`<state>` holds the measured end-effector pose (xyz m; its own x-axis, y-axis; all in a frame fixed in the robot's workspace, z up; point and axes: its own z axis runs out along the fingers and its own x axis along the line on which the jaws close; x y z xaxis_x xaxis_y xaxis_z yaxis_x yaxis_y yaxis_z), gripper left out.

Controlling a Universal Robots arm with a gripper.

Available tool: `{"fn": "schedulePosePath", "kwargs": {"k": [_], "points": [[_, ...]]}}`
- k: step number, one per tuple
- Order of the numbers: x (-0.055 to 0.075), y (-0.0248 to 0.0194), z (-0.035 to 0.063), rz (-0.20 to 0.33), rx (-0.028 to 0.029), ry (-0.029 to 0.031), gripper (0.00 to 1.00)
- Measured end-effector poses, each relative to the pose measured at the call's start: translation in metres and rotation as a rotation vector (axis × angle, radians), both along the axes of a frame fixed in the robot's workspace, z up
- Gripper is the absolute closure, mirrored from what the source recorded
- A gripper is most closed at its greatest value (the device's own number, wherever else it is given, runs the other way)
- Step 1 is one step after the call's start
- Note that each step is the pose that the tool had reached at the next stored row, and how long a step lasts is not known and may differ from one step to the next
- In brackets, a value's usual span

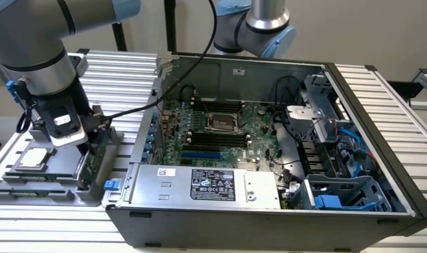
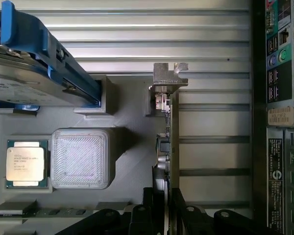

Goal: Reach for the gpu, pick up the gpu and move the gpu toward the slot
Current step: 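Pick up the gpu and move the gpu toward the slot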

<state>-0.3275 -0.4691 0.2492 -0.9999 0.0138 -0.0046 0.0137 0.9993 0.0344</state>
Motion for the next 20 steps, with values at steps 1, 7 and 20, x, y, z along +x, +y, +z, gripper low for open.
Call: {"fn": "schedulePosePath", "kwargs": {"k": [1,7,20], "points": [[0.0,0.0,0.0013,0.0,0.0001,0.0011,0.74],[0.001,0.0,0.0148,0.0,0.0003,0.0078,0.74],[0.008,-0.0016,0.0719,0.0,0.0018,0.0162,0.74]]}}
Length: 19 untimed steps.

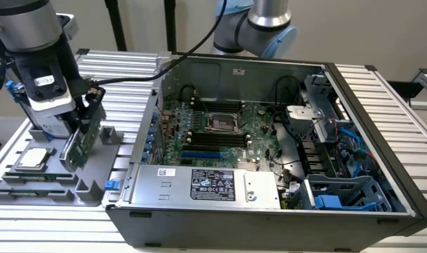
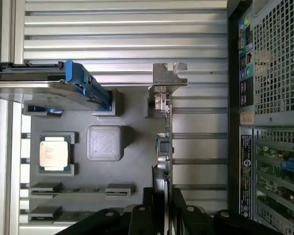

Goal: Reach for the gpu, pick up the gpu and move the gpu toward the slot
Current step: 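Pick up the gpu and move the gpu toward the slot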

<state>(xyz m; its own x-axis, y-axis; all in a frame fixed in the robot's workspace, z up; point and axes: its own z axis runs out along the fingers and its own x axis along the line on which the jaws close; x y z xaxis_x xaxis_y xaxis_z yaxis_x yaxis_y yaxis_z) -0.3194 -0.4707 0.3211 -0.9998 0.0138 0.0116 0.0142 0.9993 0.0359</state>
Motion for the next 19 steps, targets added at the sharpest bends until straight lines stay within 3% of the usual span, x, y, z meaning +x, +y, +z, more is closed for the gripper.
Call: {"fn": "schedulePosePath", "kwargs": {"k": [8,19], "points": [[0.017,-0.0017,0.0365,0.001,0.0002,0.0025,0.74],[0.062,-0.0055,0.0863,0.002,0.0063,0.0063,0.74]]}}
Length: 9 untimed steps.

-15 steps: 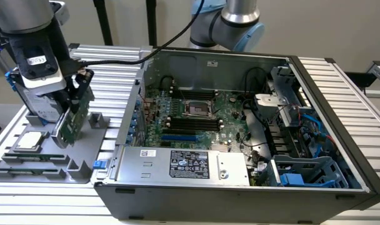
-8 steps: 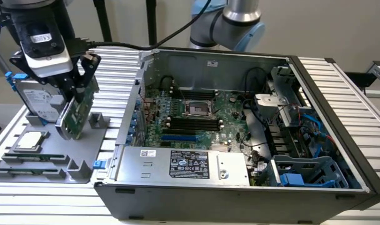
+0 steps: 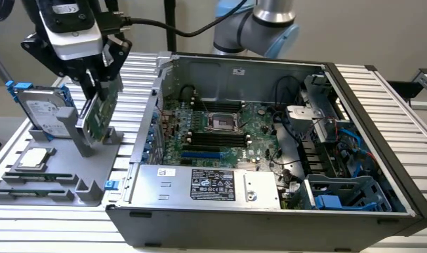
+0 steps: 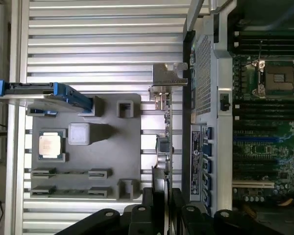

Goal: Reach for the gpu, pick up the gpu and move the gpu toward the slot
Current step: 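Pick up the gpu and move the gpu toward the slot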

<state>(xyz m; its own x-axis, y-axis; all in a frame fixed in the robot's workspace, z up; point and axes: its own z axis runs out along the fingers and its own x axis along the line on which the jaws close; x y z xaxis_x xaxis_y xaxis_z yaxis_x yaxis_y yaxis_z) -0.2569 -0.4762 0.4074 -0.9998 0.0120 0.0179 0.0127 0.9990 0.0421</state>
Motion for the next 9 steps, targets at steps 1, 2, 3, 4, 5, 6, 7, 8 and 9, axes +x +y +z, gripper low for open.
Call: {"fn": "schedulePosePath", "kwargs": {"k": [1,2,3,4,5,6,7,8,9], "points": [[0.005,-0.0001,0.0041,0.0,0.0015,0.0002,0.74],[0.009,-0.0002,0.0076,0.0,0.0034,0.0004,0.74],[0.014,-0.0003,0.0111,0.0,0.0053,0.0006,0.74],[0.018,-0.0004,0.0141,0.0,0.0079,0.0006,0.74],[0.023,-0.0004,0.0166,0.0,0.0105,0.0008,0.74],[0.027,-0.0003,0.0182,0.0,0.013,0.0007,0.74],[0.032,-0.0003,0.0197,0.0,0.0152,0.0011,0.74],[0.036,-0.0004,0.021,0.0,0.0172,0.0013,0.74],[0.041,-0.0004,0.022,0.0,0.0195,0.0016,0.74]]}}
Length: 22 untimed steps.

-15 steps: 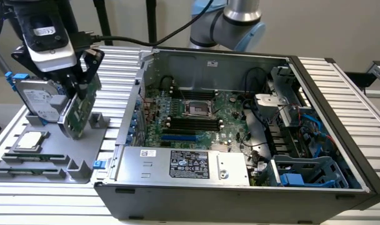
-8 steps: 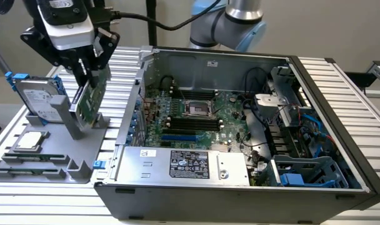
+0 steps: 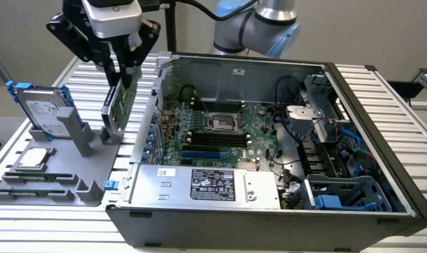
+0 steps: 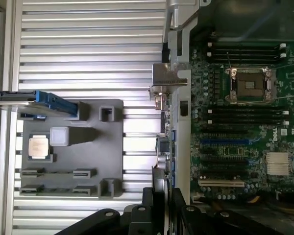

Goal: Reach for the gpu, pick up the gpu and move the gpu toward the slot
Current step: 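Pick up the gpu and move the gpu toward the slot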

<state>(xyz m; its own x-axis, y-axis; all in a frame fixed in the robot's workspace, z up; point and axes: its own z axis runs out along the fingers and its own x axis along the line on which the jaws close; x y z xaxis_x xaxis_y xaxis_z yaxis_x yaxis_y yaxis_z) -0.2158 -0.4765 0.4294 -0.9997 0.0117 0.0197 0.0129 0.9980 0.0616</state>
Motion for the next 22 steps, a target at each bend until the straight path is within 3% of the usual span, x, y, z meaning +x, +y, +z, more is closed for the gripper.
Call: {"fn": "schedulePosePath", "kwargs": {"k": [6,22], "points": [[0.027,0.0,0.0015,0.0,0.0055,0.0027,0.74],[0.1,0.0011,-0.0015,0.0,0.0055,0.0058,0.74]]}}
